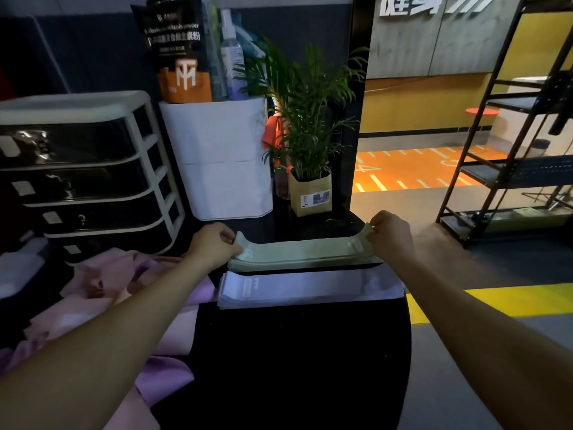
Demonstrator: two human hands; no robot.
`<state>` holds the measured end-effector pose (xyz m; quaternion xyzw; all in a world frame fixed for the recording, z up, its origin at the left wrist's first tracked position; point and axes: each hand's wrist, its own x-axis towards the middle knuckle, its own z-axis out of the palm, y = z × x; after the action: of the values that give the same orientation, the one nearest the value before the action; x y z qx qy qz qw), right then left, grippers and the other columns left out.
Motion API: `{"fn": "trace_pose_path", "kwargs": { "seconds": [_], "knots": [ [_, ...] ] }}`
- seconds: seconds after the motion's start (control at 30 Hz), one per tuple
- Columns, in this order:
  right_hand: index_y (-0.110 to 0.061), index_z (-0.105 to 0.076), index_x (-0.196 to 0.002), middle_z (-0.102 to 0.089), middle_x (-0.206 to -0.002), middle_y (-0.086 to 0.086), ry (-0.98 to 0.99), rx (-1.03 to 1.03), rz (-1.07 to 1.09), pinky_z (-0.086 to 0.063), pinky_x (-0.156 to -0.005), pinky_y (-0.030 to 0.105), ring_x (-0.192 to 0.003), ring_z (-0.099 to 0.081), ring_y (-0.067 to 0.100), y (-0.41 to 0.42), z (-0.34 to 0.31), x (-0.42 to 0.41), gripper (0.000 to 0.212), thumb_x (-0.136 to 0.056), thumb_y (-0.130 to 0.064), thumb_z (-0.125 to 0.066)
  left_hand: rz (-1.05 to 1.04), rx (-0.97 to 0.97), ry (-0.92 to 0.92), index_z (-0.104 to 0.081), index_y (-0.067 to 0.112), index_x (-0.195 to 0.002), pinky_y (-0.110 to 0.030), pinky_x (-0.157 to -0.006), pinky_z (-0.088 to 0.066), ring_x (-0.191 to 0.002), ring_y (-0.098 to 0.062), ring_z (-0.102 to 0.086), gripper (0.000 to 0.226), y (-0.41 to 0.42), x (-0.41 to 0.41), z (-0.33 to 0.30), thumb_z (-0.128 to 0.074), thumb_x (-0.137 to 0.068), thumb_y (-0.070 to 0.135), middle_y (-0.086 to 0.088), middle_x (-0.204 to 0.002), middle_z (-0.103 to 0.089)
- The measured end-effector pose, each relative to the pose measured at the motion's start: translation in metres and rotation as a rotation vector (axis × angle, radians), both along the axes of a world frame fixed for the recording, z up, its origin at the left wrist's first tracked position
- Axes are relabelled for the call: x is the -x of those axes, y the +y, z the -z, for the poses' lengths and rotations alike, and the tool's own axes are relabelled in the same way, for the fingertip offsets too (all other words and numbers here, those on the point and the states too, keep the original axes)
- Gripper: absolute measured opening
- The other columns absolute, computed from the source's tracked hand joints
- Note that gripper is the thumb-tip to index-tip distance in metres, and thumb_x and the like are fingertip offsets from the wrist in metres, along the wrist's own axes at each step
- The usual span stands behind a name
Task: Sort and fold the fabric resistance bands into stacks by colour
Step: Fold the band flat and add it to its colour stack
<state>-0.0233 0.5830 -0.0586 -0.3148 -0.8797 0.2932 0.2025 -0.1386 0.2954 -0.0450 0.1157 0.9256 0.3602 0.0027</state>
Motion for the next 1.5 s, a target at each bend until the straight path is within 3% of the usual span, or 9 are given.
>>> {"fn": "trace_pose_path", "kwargs": {
  "seconds": [0.23, 0.37, 0.47, 0.57, 0.67, 0.8, 1.0, 1.33, 1.5],
  "knots": [
    [-0.007, -0.054, -0.121, -0.049, -0.120, 0.017, -0.048, -0.283, 0.008, -0.037, -0.089, 0.040, -0.113, -0.038, 0.036, -0.011, -0.002, 0.000, 0.036, -0.086, -0.004, -0.053, 0.129, 0.020, 0.027, -0.055, 0.009, -0.096, -0.025, -0.072, -0.043, -0.081, -0.020, -0.056, 0.045, -0.005, 0.004, 0.003, -0.083, -0.061, 0.004, -0.010, -0.099, -0.057],
    [-0.011, -0.056, -0.123, -0.048, -0.125, 0.012, -0.028, -0.293, -0.331, -0.035, -0.097, 0.037, -0.117, -0.038, 0.031, -0.037, -0.013, 0.013, 0.043, -0.083, -0.020, -0.068, 0.224, 0.015, 0.009, -0.053, 0.010, -0.114, -0.031, -0.091, -0.047, -0.103, -0.020, -0.054, 0.066, -0.009, 0.015, -0.001, -0.087, -0.058, 0.006, -0.011, -0.120, -0.048],
    [-0.015, -0.051, -0.132, -0.042, -0.136, 0.009, -0.202, -0.229, -0.577, -0.035, -0.106, 0.039, -0.126, -0.037, 0.030, -0.059, -0.012, 0.030, 0.060, -0.079, -0.032, -0.073, 0.329, 0.028, -0.091, -0.049, 0.009, -0.129, -0.028, -0.101, -0.041, -0.119, -0.019, -0.049, 0.079, -0.010, 0.018, 0.001, -0.085, -0.060, -0.001, -0.005, -0.128, -0.049],
    [-0.020, -0.044, -0.138, -0.037, -0.141, 0.006, -0.337, -0.193, -0.664, -0.034, -0.107, 0.042, -0.131, -0.035, 0.029, -0.068, -0.004, 0.044, 0.072, -0.075, -0.036, -0.076, 0.370, 0.088, -0.079, -0.052, 0.009, -0.130, -0.024, -0.101, -0.039, -0.120, -0.019, -0.050, 0.078, -0.010, 0.021, 0.007, -0.085, -0.060, -0.001, -0.005, -0.130, -0.052],
    [-0.020, -0.042, -0.139, -0.039, -0.141, 0.004, -0.407, -0.168, -0.685, -0.036, -0.107, 0.042, -0.128, -0.039, 0.028, -0.070, 0.000, 0.050, 0.078, -0.072, -0.037, -0.078, 0.370, 0.138, -0.023, -0.058, 0.009, -0.125, -0.017, -0.094, -0.037, -0.109, -0.014, -0.053, 0.071, -0.011, 0.024, 0.009, -0.086, -0.060, 0.003, -0.003, -0.122, -0.053],
    [-0.020, -0.051, -0.131, -0.049, -0.130, 0.002, -0.351, -0.203, -0.672, -0.041, -0.101, 0.045, -0.118, -0.048, 0.026, -0.071, 0.003, 0.050, 0.069, -0.070, -0.035, -0.080, 0.387, 0.141, -0.009, -0.061, 0.010, -0.119, -0.013, -0.090, -0.035, -0.107, -0.013, -0.054, 0.063, -0.013, 0.027, 0.012, -0.086, -0.061, 0.006, -0.001, -0.116, -0.056],
    [-0.020, -0.049, -0.133, -0.047, -0.132, 0.004, -0.360, -0.240, -0.666, -0.042, -0.100, 0.044, -0.118, -0.048, 0.027, -0.074, 0.003, 0.048, 0.068, -0.073, -0.034, -0.078, 0.375, 0.077, -0.042, -0.058, 0.012, -0.122, -0.028, -0.104, -0.040, -0.112, -0.016, -0.056, 0.069, -0.016, 0.027, 0.017, -0.086, -0.060, 0.006, -0.003, -0.119, -0.060],
    [-0.021, -0.041, -0.137, -0.046, -0.132, 0.007, -0.466, -0.297, -0.663, -0.041, -0.101, 0.047, -0.120, -0.046, 0.029, -0.079, -0.001, 0.044, 0.067, -0.080, -0.042, -0.069, 0.334, 0.072, -0.041, -0.056, 0.015, -0.124, -0.030, -0.103, -0.041, -0.113, -0.019, -0.056, 0.065, -0.015, 0.025, 0.025, -0.085, -0.065, 0.013, -0.005, -0.120, -0.060],
    [-0.020, -0.038, -0.141, -0.041, -0.137, 0.007, -0.435, -0.298, -0.657, -0.039, -0.103, 0.045, -0.126, -0.039, 0.029, -0.086, -0.008, 0.043, 0.070, -0.081, -0.037, -0.070, 0.368, 0.051, -0.014, -0.047, 0.015, -0.134, -0.026, -0.104, -0.037, -0.120, -0.017, -0.049, 0.073, -0.015, 0.017, 0.017, -0.081, -0.071, 0.018, -0.004, -0.131, -0.050]
  ]
}}
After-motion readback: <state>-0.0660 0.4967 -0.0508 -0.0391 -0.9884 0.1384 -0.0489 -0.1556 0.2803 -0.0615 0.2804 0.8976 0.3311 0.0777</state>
